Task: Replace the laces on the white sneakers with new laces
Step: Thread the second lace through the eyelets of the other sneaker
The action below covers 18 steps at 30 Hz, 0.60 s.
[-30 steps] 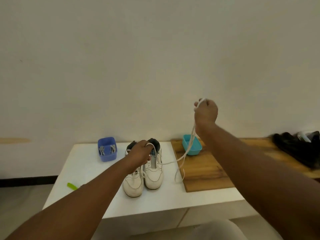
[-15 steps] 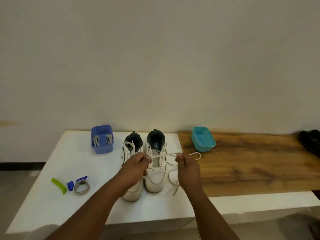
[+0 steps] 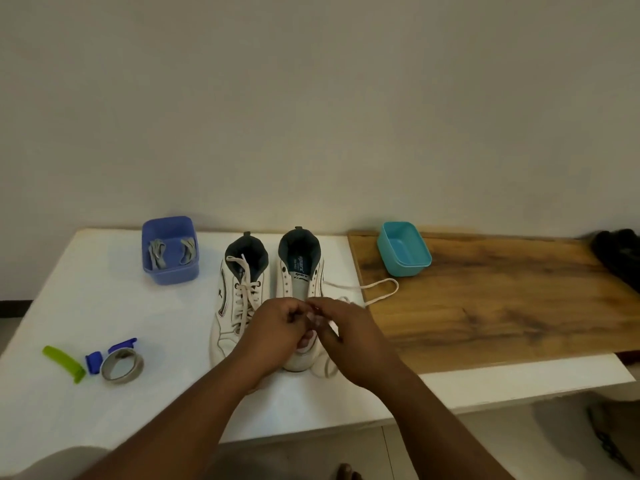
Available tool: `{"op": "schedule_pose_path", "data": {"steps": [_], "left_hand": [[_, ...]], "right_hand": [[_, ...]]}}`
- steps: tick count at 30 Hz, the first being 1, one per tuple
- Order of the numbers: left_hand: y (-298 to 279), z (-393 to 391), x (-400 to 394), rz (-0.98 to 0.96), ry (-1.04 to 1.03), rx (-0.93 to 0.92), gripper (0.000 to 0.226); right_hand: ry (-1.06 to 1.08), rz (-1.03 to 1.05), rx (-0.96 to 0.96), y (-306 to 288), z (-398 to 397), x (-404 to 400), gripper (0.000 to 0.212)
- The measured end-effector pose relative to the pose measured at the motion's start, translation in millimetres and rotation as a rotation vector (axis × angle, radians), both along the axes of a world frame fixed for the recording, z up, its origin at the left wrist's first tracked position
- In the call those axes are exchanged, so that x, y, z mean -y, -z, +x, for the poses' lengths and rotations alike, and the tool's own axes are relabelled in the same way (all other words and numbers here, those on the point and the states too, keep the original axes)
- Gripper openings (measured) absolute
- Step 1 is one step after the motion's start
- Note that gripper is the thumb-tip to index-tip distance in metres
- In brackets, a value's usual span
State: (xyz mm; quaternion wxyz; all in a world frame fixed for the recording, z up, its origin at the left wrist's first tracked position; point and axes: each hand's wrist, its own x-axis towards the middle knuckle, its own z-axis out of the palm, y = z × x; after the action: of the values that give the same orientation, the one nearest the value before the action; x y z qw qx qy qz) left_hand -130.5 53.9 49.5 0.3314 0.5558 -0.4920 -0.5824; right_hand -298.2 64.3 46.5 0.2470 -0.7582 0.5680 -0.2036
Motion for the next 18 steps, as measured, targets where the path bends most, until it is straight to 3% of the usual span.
{"op": "schedule_pose_path", "data": {"steps": [3,12,15,18], "left_hand": [[3,5,2,0.015,-0.002,0.030,0.010],[23,23,17,-0.016,0.130,0.163,0.019],[32,19,21,-0.227,0.115,0.381,0.032],[38,7,24,-0.426,0.116,0.618,0.036]], "right_hand": [[0.033,0.074,0.052,5,0,3,0.021],[0.060,0.048,-0.088,10,9,24,0.012],[0.249,0.020,-0.149,19,-7,31,0.013],[0.302,0.013,-0.208,27,-12,33,0.014]]}}
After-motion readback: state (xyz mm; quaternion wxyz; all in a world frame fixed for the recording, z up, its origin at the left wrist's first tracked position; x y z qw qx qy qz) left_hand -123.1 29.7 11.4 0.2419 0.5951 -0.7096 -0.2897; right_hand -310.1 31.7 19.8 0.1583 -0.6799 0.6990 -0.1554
